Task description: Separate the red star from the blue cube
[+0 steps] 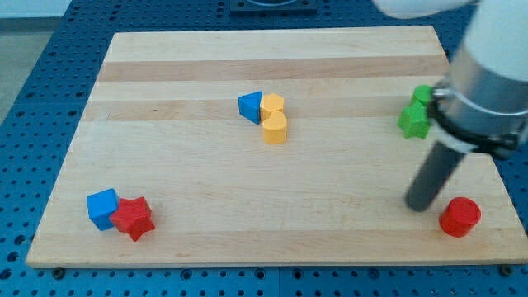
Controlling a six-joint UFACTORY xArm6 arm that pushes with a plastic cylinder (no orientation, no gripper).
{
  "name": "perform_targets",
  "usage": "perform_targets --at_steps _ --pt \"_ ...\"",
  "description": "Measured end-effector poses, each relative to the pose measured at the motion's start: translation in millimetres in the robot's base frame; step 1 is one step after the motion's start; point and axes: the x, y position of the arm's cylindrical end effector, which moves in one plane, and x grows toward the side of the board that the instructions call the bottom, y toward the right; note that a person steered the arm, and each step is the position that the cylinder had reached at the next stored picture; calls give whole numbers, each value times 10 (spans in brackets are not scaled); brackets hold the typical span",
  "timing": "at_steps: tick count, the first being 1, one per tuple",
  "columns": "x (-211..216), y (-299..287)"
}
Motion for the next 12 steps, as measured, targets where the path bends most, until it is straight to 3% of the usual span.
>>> perform_targets --at_steps 2,5,10,11,12 --pt "634 -734" --pt "643 -1009" --pt "616 -3876" --pt "224 -3629" --pt "-161 -2900"
